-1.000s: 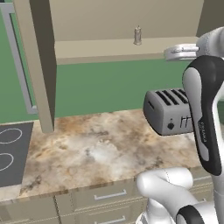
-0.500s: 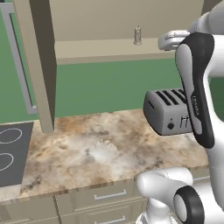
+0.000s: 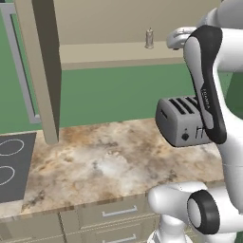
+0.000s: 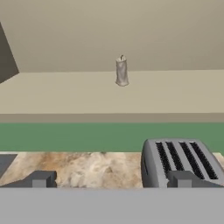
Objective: Get the candle and the wine from the cabinet and move them to the dining counter.
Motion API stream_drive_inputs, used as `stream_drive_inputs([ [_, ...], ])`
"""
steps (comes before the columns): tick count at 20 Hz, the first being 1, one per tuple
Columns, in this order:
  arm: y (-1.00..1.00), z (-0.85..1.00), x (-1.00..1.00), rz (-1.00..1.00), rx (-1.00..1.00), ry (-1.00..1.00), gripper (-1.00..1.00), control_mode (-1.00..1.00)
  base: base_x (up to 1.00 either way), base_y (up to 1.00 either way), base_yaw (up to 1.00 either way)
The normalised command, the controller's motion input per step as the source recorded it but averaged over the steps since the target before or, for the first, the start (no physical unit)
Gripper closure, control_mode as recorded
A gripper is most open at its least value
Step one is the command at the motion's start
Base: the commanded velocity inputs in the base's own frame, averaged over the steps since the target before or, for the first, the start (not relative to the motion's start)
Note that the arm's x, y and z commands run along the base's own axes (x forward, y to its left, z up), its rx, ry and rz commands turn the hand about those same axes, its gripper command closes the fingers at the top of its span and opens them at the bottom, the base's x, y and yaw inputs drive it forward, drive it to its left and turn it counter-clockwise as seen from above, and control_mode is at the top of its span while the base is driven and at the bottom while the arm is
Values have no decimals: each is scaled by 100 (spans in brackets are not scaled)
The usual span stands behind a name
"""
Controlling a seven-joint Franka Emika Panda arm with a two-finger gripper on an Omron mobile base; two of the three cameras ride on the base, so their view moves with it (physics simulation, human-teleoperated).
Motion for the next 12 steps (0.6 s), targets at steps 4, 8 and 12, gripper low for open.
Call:
stream_drive_inputs([
  [4,0,-2,35,0,0,0,-100,-100,0,0,0],
  [8,0,-5,38,0,0,0,-100,-100,0,0,0],
  [12,0,-6,31,0,-2,0,-100,-100,0,0,0],
])
